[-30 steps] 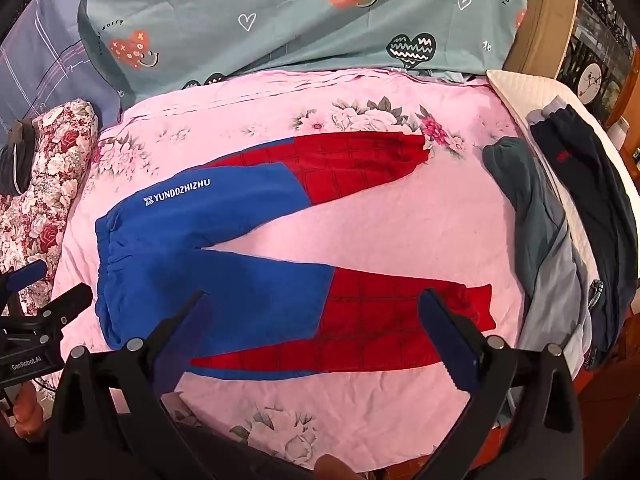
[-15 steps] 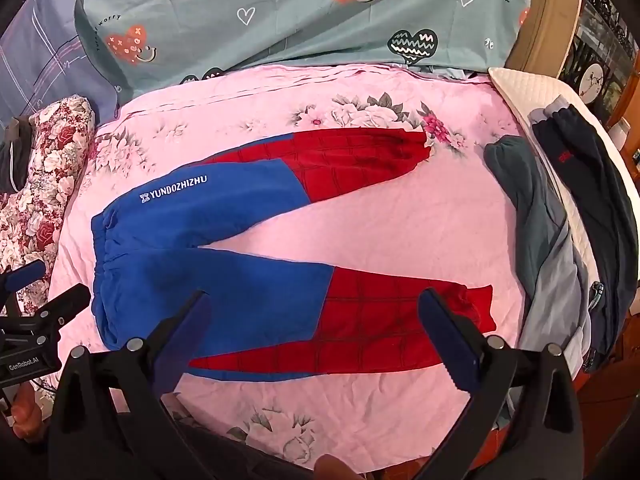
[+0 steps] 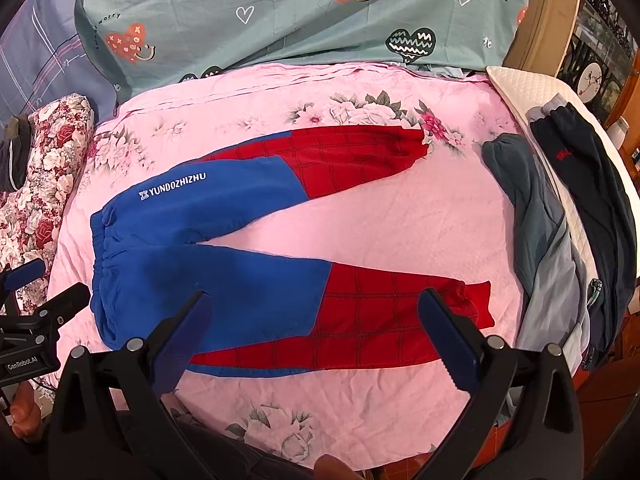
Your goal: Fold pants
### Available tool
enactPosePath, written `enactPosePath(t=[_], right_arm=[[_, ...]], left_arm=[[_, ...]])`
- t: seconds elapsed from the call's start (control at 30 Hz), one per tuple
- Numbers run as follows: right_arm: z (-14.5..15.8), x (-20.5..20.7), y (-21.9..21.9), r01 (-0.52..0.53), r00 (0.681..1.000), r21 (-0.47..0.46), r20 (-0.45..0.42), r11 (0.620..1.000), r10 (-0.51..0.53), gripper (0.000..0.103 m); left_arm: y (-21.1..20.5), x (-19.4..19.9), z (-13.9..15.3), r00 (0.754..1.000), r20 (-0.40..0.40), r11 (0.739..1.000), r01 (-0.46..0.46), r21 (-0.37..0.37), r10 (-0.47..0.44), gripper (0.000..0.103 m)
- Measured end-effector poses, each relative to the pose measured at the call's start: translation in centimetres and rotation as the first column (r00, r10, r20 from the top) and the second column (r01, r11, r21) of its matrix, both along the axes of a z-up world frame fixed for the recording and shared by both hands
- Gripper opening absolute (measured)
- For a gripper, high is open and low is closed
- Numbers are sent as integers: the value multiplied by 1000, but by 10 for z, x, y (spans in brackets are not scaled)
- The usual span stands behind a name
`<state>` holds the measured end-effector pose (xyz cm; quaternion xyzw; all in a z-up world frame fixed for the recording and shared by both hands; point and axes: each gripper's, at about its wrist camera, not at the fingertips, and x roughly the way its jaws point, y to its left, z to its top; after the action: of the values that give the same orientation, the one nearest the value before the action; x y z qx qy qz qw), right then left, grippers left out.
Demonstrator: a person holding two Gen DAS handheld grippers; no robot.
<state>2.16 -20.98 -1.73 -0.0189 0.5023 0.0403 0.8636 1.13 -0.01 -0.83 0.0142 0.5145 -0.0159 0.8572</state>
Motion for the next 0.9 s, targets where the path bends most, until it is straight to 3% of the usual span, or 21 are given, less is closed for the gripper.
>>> enactPosePath(t=[0.9], right_arm=[[-3,-7,-1,-3,1000,-14,-5,1000,3,102]], left_arm=[[-7,-6,-2,1000,-3,1000,1,-3,-1,101]])
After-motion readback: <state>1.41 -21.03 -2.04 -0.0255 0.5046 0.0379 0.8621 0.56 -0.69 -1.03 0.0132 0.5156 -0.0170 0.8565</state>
